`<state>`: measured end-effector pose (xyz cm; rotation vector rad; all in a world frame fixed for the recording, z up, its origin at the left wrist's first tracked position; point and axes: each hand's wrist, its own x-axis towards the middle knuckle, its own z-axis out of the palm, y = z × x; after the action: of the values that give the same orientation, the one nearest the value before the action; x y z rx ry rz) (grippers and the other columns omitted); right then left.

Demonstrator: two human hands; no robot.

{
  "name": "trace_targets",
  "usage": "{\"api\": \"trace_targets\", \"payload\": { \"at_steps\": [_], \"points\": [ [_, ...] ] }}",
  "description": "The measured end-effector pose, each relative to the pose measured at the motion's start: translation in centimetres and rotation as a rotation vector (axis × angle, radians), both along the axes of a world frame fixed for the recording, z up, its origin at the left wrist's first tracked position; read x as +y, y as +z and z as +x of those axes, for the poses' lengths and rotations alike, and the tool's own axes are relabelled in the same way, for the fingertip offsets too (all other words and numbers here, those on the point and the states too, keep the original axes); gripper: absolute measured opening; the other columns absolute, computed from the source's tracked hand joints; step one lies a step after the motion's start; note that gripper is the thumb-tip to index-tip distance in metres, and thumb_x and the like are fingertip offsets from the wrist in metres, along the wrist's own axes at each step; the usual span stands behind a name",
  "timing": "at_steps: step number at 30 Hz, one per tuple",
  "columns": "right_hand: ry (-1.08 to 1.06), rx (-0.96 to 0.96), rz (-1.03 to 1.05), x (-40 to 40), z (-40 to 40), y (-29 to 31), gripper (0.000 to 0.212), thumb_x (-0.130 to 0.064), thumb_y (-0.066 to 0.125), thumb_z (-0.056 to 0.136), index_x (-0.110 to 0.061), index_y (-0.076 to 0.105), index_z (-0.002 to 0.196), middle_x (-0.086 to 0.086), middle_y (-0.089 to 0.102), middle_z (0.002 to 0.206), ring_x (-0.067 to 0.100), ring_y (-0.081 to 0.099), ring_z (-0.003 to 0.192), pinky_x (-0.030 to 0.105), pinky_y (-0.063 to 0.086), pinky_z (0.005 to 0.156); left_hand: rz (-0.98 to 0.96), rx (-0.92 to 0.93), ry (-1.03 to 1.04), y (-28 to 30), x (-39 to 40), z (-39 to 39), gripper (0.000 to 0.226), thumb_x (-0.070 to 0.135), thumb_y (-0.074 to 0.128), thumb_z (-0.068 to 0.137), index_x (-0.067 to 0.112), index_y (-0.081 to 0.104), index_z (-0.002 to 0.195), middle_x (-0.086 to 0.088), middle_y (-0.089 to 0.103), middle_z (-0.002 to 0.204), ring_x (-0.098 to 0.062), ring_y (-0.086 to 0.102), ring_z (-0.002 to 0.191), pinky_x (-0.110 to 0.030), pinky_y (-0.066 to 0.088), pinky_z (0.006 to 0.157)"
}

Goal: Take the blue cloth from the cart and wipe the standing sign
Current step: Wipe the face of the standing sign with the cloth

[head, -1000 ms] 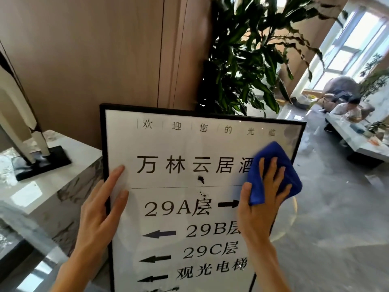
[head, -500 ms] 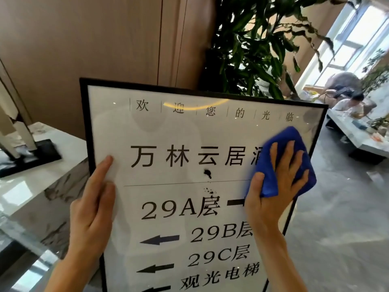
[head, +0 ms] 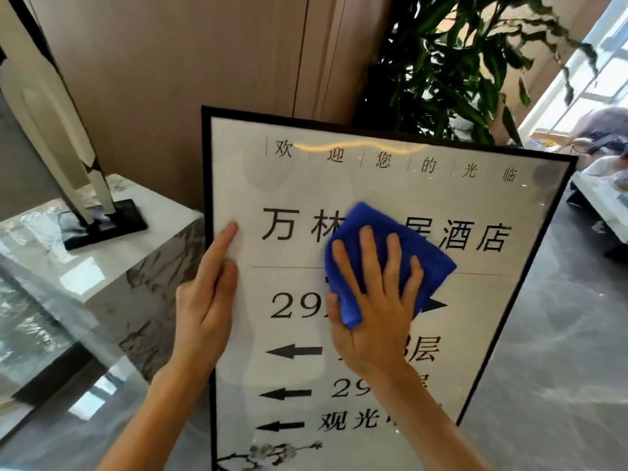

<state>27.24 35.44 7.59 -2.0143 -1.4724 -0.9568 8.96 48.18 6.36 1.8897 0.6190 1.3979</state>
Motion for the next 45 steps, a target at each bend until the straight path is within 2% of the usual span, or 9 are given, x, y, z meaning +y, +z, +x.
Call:
{"api": "trace_targets", "payload": {
  "at_steps": [5,17,20,23,27,30,36,41,45],
  "points": [
    [0.077,-0.068,-0.103,-2.5,1.9,0.0,0.056,-0.049,0.021,0.107,-0.034,0.011,0.161,-0.011,0.003,0.170,0.022,0.006,0.158,0.053,0.002,0.126,-0.038,-0.015,-0.043,0.5,-0.3,-0.1,0.049,0.027,0.039,0.103,0.056,0.038,0.144,0.042,0.060,0.113,0.016,0.061,0.092,-0.006,0.052,0.077],
    [-0.072,0.280,0.150,-4.5,8.1,3.1,0.057,-0.039,0.024,0.107,-0.031,0.011,0.161,-0.014,0.002,0.169,0.016,0.001,0.158,0.041,-0.005,0.127,-0.055,-0.029,-0.046,0.5,-0.1,0.1,0.047,0.032,0.040,0.103,0.061,0.040,0.139,0.040,0.064,0.099,0.003,0.057,0.074,-0.018,0.055,0.069],
    [-0.136,0.376,0.224,-4.5,9.5,4.5,0.057,-0.034,0.024,0.107,-0.021,0.015,0.162,-0.001,0.006,0.171,0.021,0.000,0.158,0.046,-0.005,0.127,-0.046,-0.025,-0.036,0.6,0.0,0.5,0.046,0.032,0.040,0.104,0.062,0.040,0.139,0.042,0.063,0.093,0.003,0.055,0.070,-0.009,0.050,0.065],
    [-0.178,0.411,0.272,-3.4,8.6,4.9,0.057,-0.036,0.023,0.107,-0.019,0.018,0.161,0.007,0.010,0.170,0.029,0.002,0.157,0.055,-0.002,0.126,-0.046,-0.028,-0.019,0.3,0.1,0.5,0.041,0.040,0.040,0.104,0.061,0.039,0.139,0.042,0.060,0.085,-0.006,0.052,0.069,-0.016,0.048,0.062],
    [-0.197,0.340,0.280,-1.2,5.4,4.0,0.054,-0.043,0.020,0.108,-0.028,0.018,0.160,0.008,0.013,0.169,0.033,0.004,0.156,0.057,-0.002,0.124,-0.019,-0.043,-0.014,0.0,-0.2,0.2,0.040,0.042,0.039,0.105,0.059,0.039,0.141,0.025,0.061,0.078,-0.023,0.054,0.057,-0.031,0.051,0.054],
    [-0.117,0.213,0.178,0.0,2.3,2.3,0.053,-0.046,0.021,0.108,-0.033,0.018,0.160,0.007,0.016,0.169,0.035,0.007,0.156,0.061,0.004,0.123,-0.025,-0.037,-0.020,-0.3,-0.1,0.2,0.043,0.038,0.040,0.104,0.060,0.039,0.141,0.045,0.060,0.092,-0.005,0.051,0.069,-0.014,0.048,0.063],
    [0.090,-0.105,-0.154,-0.8,-2.6,-2.8,0.063,-0.057,0.032,0.103,-0.038,0.014,0.160,-0.006,0.003,0.171,0.031,0.002,0.157,0.062,-0.002,0.122,-0.003,-0.042,-0.036,-0.3,-0.3,0.2,0.046,0.028,0.040,0.105,0.055,0.037,0.142,0.049,0.057,0.109,0.019,0.059,0.084,-0.001,0.049,0.072],
    [0.197,-0.238,-0.351,-2.5,-4.7,-6.5,0.065,-0.062,0.038,0.100,-0.041,0.021,0.158,-0.012,0.008,0.170,0.024,0.003,0.158,0.057,-0.005,0.124,-0.018,-0.030,-0.026,-0.3,-0.3,0.0,0.045,0.029,0.040,0.105,0.054,0.039,0.142,0.050,0.055,0.099,0.003,0.048,0.078,-0.003,0.045,0.071],
    [0.245,-0.255,-0.315,-4.6,-1.6,-6.5,0.065,-0.056,0.049,0.099,-0.038,0.028,0.158,-0.015,0.018,0.168,0.017,0.016,0.156,0.050,0.003,0.126,-0.025,-0.015,-0.048,0.1,-0.5,-0.2,0.044,0.033,0.040,0.105,0.054,0.039,0.143,0.050,0.055,0.104,0.008,0.050,0.075,-0.013,0.049,0.071]
  ]
}}
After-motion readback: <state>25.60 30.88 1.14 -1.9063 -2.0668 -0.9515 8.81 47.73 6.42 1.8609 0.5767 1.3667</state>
